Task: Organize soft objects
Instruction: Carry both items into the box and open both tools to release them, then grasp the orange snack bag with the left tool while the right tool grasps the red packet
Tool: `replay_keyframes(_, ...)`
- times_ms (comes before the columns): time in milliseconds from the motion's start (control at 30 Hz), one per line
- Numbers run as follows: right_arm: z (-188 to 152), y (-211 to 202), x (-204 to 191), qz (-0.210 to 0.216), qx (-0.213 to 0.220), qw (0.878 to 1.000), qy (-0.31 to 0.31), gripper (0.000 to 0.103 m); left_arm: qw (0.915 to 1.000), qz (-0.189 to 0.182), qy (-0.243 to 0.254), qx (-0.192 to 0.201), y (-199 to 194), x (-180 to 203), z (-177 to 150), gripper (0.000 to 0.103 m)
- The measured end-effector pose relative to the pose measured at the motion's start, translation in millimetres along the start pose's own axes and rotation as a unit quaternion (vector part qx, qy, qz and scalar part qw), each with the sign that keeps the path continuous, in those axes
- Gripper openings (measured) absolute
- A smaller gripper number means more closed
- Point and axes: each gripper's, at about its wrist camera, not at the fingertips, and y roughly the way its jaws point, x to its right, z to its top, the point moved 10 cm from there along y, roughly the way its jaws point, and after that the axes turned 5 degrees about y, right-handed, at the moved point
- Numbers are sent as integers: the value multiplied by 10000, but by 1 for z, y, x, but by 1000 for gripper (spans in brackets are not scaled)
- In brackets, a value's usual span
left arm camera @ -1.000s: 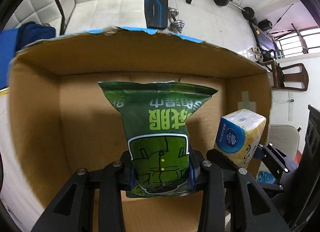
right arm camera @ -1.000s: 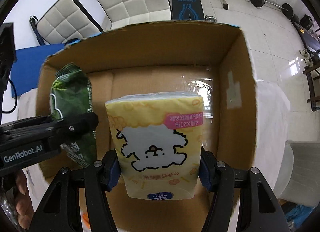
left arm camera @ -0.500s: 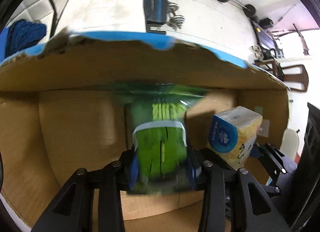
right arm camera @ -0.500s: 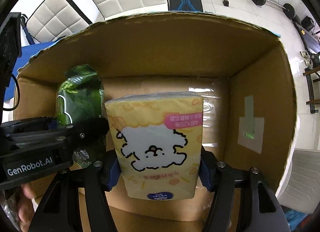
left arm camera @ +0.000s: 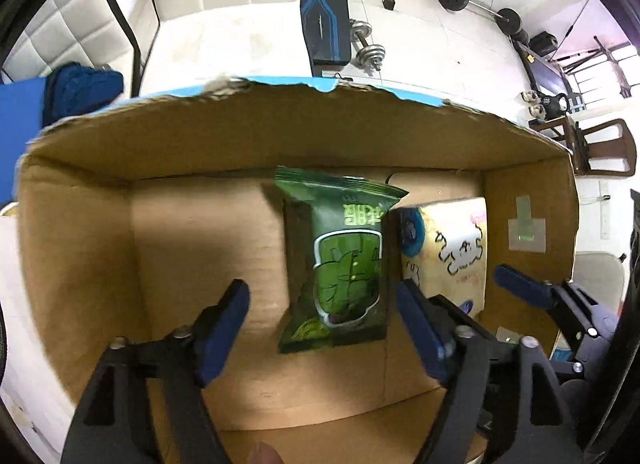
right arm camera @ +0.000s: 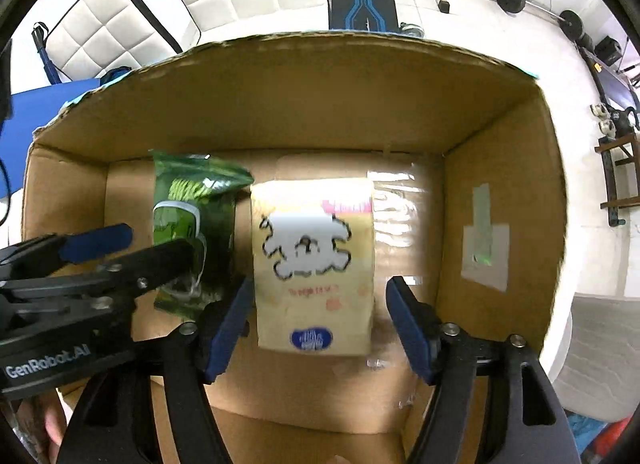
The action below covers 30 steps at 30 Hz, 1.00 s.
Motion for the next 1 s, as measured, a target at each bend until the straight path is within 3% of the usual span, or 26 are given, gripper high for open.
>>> replay_keyframes(133, -12, -13, 2, -199, 160, 9997, 45, 83, 9992, 292, 32, 254, -14, -3, -13, 92)
replay_keyframes(233, -25, -22, 4, -238, 296, 9992, 158, 103, 9977, 447, 48, 503, -26, -3, -30, 102)
replay_keyframes(567, -82, -65, -2, -318, 819, 9956, 327, 103, 9908, 600, 99, 1212, -80, -2, -82, 102)
replay_keyframes(1000, -154, -158, -22, -315, 1531, 9875, 203, 103, 9767, 819, -9, 1985, -167, 18, -148, 102)
